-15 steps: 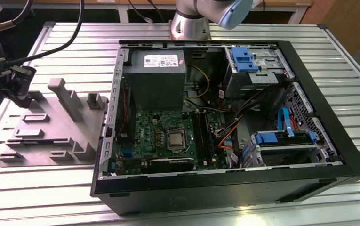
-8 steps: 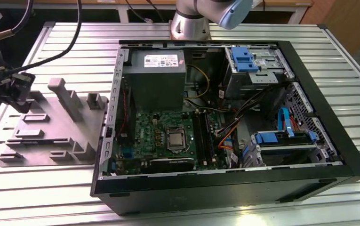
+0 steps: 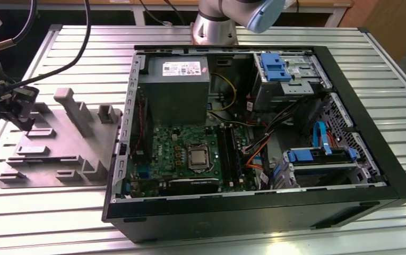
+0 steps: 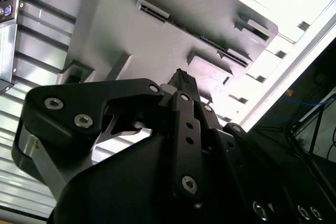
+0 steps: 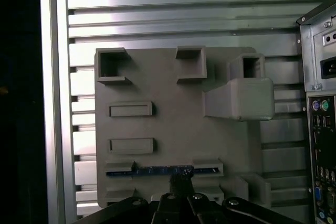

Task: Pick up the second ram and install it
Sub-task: 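Pick up the second ram and move it above second insertion slot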

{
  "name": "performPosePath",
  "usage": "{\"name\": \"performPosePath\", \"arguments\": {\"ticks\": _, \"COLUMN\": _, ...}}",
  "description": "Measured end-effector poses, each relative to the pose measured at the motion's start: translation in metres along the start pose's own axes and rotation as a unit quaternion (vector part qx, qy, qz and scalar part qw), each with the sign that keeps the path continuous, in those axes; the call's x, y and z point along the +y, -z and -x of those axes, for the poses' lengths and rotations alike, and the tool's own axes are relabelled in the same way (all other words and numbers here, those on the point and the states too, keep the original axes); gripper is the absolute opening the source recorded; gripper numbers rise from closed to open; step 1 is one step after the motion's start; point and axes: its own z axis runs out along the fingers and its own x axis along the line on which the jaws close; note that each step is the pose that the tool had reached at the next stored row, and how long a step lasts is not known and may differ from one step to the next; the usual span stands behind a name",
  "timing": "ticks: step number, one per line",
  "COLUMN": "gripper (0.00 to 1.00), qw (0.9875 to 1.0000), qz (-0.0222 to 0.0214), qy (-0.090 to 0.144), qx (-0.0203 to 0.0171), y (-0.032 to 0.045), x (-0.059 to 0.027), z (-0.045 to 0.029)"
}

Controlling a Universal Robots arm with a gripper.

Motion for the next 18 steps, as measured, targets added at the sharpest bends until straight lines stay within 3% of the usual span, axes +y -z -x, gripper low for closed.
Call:
{"name": "performPosePath", "arguments": {"ticks": 12, "gripper": 0.10, "qw": 1.0000, "qz": 0.0005, "qy": 0.003, "qx": 0.0002, "y": -0.0001, "x": 0.0000, "z": 0.0000}}
{"name": "performPosePath", "arguments": {"ticks": 15, "gripper": 0.10, "qw": 0.9996, "qz": 0.0012, "qy": 0.028, "qx": 0.0013, "y": -0.0005, "x": 0.0000, "z": 0.0000}}
{"name": "performPosePath", "arguments": {"ticks": 18, "gripper": 0.10, "qw": 0.9985, "qz": 0.0019, "qy": 0.055, "qx": 0.0026, "y": -0.0012, "x": 0.0000, "z": 0.0000}}
